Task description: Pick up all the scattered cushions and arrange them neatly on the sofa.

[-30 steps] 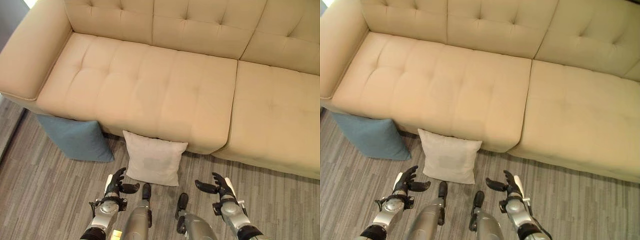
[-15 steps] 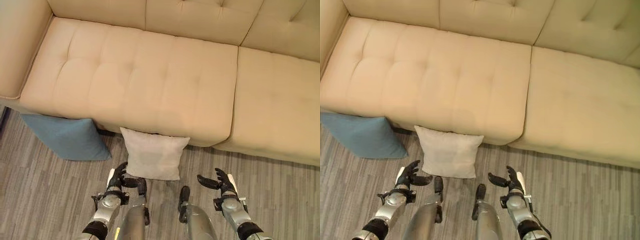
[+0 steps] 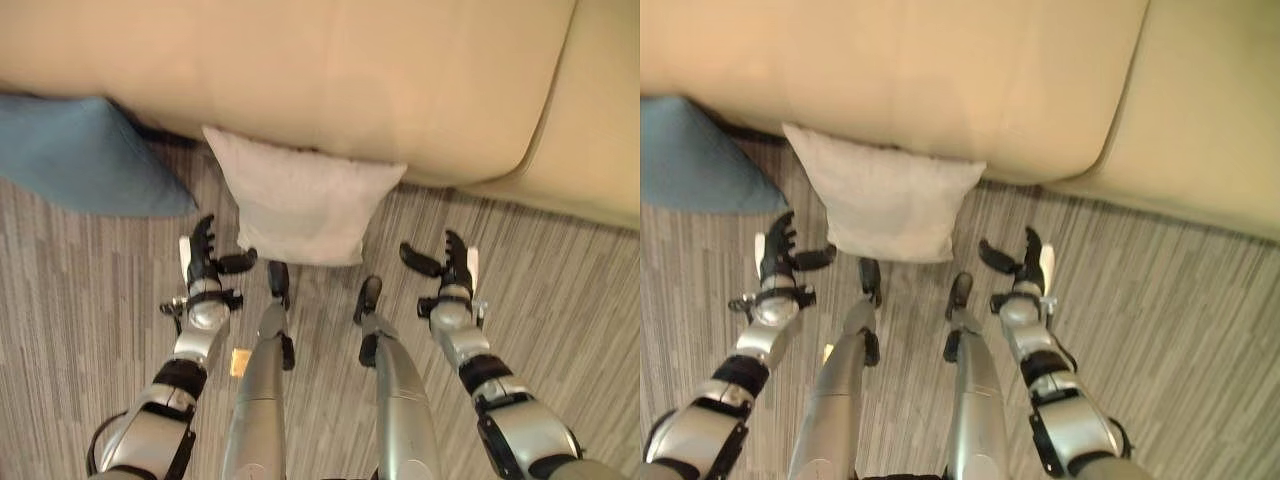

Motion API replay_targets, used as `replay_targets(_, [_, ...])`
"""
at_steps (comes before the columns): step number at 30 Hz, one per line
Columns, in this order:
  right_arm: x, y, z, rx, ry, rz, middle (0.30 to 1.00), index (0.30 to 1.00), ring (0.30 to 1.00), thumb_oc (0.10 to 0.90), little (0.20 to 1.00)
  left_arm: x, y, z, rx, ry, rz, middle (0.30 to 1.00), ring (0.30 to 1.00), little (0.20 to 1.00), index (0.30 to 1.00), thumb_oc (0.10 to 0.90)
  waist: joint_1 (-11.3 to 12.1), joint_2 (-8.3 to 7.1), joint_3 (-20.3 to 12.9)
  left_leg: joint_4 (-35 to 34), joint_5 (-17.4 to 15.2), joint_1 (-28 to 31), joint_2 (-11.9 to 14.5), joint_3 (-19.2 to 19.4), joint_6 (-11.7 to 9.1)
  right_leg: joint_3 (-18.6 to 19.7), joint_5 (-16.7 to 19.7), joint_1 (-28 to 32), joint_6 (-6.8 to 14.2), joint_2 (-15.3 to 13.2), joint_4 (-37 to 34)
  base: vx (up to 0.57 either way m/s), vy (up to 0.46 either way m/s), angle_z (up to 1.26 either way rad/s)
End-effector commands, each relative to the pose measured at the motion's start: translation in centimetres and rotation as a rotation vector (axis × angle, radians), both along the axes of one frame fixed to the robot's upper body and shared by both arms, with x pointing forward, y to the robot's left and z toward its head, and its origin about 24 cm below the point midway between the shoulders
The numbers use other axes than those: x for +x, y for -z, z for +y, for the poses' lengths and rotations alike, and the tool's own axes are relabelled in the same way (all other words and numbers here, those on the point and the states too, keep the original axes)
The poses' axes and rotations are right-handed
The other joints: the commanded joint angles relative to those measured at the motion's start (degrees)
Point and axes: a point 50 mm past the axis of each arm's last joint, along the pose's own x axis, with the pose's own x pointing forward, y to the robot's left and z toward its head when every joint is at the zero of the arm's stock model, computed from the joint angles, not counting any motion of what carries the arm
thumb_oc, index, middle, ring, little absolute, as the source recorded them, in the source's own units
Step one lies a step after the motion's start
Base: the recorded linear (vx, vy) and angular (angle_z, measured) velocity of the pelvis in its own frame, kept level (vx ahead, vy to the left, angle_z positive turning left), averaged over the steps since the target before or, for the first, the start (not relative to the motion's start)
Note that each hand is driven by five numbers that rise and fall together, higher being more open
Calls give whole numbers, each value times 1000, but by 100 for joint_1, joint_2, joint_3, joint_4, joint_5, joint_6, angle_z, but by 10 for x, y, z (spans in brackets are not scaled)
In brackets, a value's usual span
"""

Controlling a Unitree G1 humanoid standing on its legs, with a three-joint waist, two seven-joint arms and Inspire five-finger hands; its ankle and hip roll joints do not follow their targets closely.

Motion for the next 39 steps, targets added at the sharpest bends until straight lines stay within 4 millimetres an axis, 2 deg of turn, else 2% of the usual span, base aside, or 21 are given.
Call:
replay_targets(1, [-8, -13, -30, 7, 101, -119, 900, 900, 900, 800, 900, 0, -29, 18, 22, -85, -148, 900, 900, 900, 900, 800, -24, 126, -234, 941, -1173, -623, -17, -336, -157, 145, -126, -176, 131, -21, -360, 5, 55, 13])
replay_targets(4, [8, -50, -24, 22, 65, -217, 900, 900, 900, 800, 900, 11, -61, 21, 51, -97, -216, 900, 900, 900, 900, 800, -60, 142, -153, 1410, -1277, -1334, -33, -354, -108, 277, -290, -942, 100, -78, 211, 18, 81, 14])
replay_targets(10, [22, -85, -5, 12, -20, -288, 900, 900, 900, 800, 900, 21, -95, 20, 100, -97, -280, 900, 900, 900, 900, 800, -19, 149, -126, 1684, -1334, -1905, -52, -392, -47, 382, -390, -1559, 104, -137, 600, 47, 40, 3])
replay_targets(14, [29, -108, 16, -11, -92, -338, 900, 900, 900, 800, 900, 27, -115, 10, 91, -79, -334, 900, 900, 900, 900, 800, 20, 142, -125, 1760, -1339, -2134, -76, -405, -24, 408, -404, -1808, 129, -169, 711, 47, 31, 3])
replay_targets(15, [29, -109, 16, -11, -92, -339, 900, 900, 900, 800, 900, 27, -116, 10, 91, -79, -335, 900, 900, 900, 900, 800, 19, 142, -125, 1765, -1340, -2145, -77, -405, -24, 409, -405, -1819, 130, -170, 716, 40, 24, 5])
replay_targets(16, [32, -119, 27, -13, -125, -362, 900, 900, 900, 800, 900, 30, -126, 2, 96, -58, -358, 900, 900, 900, 900, 800, 33, 162, -125, 1755, -1335, -2191, -104, -402, -9, 426, -398, -1872, 135, -167, 724, 33, 33, 5])
replay_targets(20, [35, -136, 52, 10, -207, -405, 900, 900, 900, 800, 900, 37, -146, -14, 123, -23, -392, 900, 900, 900, 900, 800, 46, 175, -125, 1728, -1339, -2220, -128, -392, 19, 440, -390, -1929, 161, -165, 724, 27, 29, 3])
replay_targets(24, [35, -159, 79, 39, -295, -466, 900, 900, 900, 800, 900, 42, -173, -43, 122, 54, -452, 900, 900, 900, 900, 800, 49, 190, -126, 1740, -1349, -2295, -166, -397, 28, 458, -368, -2004, 182, -166, 701, 0, 0, 0])
replay_targets(25, [35, -160, 79, 39, -295, -467, 900, 900, 900, 800, 900, 42, -174, -43, 122, 54, -453, 900, 900, 900, 900, 800, 51, 189, -126, 1738, -1348, -2300, -167, -397, 28, 458, -366, -2009, 183, -166, 700, 0, 0, 0])
replay_targets(26, [33, -171, 93, 71, -345, -505, 900, 900, 900, 800, 900, 42, -186, -58, 126, 101, -484, 900, 900, 900, 900, 800, 35, 193, -126, 1743, -1338, -2333, -183, -396, 28, 470, -340, -2045, 193, -159, 685, 0, 0, 0])
replay_targets(27, [31, -175, 100, 91, -374, -525, 808, 808, 808, 739, 808, 42, -190, -67, 123, 129, -497, 759, 759, 759, 759, 706, 30, 194, -126, 1728, -1328, -2326, -189, -400, 27, 480, -328, -2051, 198, -155, 674, 0, 0, 0])
replay_targets(28, [31, -175, 100, 92, -374, -525, 481, 481, 481, 521, 481, 42, -190, -67, 124, 129, -497, 486, 486, 486, 486, 524, 31, 194, -126, 1724, -1326, -2325, -190, -399, 27, 480, -327, -2052, 198, -156, 672, 0, 0, 0])
replay_targets(29, [29, -181, 106, 103, -402, -549, 300, 300, 300, 400, 300, 41, -195, -76, 126, 164, -515, 300, 300, 300, 300, 400, 27, 191, -126, 1708, -1315, -2315, -191, -398, 24, 475, -321, -2048, 199, -154, 665, 0, 0, 0])
replay_targets(30, [26, -188, 112, 87, -440, -583, 300, 300, 300, 400, 300, 38, -202, -89, 123, 214, -552, 300, 300, 300, 300, 400, 19, 180, -128, 1668, -1303, -2274, -199, -407, 24, 487, -306, -2025, 200, -140, 642, 0, 0, 0])
replay_targets(32, [22, -192, 116, 33, -475, -609, 300, 300, 300, 400, 300, 33, -206, -102, 132, 269, -587, 300, 300, 300, 300, 400, 7, 168, -130, 1612, -1287, -2212, -208, -387, 21, 482, -293, -1968, 201, -126, 590, 0, 0, 0])
replay_targets(35, [20, -189, 112, 5, -474, -620, 300, 300, 300, 400, 300, 29, -203, -112, 146, 312, -600, 300, 300, 300, 300, 400, -12, 159, -181, 1492, -1269, -2092, -216, -375, 25, 488, -259, -1896, 212, -100, 513, 0, 0, 0])
replay_targets(39, [18, -181, 101, 2, -460, -625, 300, 300, 300, 400, 300, 24, -195, -116, 129, 343, -611, 300, 300, 300, 300, 400, -31, 165, -206, 1306, -1226, -1897, -212, -353, 17, 471, -194, -1735, 237, -75, 360, 0, 0, 0])
